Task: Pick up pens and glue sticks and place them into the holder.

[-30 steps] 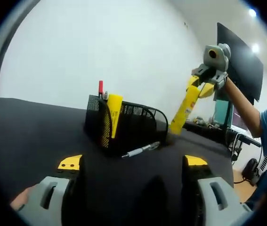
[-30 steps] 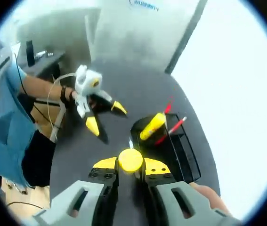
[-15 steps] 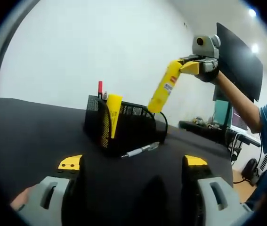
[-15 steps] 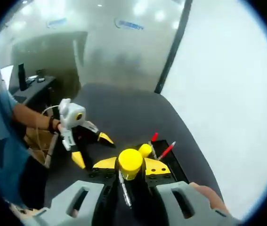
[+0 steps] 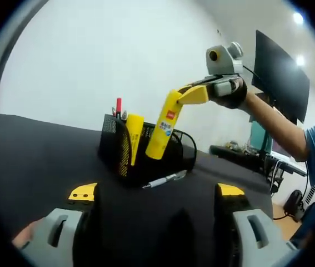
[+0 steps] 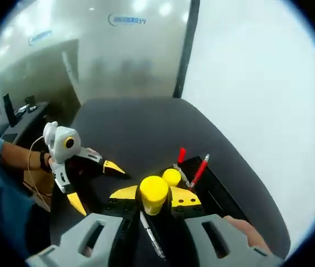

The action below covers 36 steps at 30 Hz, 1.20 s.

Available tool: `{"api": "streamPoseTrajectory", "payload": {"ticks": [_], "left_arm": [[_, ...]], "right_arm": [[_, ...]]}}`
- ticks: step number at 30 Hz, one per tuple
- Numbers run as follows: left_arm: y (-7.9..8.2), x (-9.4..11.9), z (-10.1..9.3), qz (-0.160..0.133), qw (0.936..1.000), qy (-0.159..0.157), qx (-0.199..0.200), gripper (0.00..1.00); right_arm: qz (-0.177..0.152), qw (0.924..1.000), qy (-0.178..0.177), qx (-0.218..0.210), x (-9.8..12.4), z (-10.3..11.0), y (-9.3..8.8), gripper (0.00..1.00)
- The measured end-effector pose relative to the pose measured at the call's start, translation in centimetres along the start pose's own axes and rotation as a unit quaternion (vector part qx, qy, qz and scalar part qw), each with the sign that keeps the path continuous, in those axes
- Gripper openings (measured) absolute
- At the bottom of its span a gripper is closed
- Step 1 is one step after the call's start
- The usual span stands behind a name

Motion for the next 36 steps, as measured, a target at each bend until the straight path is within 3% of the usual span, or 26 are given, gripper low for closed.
{"api": "streamPoseTrajectory", "payload": {"ticks": [19,36], "left_arm": [[0.0,0.0,0.0,-0.002,1.0,-0.003,0.0,0.84],[0.1,0.0,0.0,-0.002,1.0,-0.003,-0.001,0.84]], "right_arm": [[0.029,0.9986,-0.019,-0.039,-2.7,0.1,-2.4,0.17],[0.035,0.9958,-0.027,-0.081,-3.6,-0.5,-2.7,0.17]]}}
Point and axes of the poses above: the point that each gripper's makers call its tool centre point, and the gripper's own axes: x roughly backward along the fingers, z roughly to its left, y roughly out of its top, the point moved 10 cm from there along x, roughly backward along the fingers, and after that the axes turned 3 degrees about -y, right-handed, at the moved point
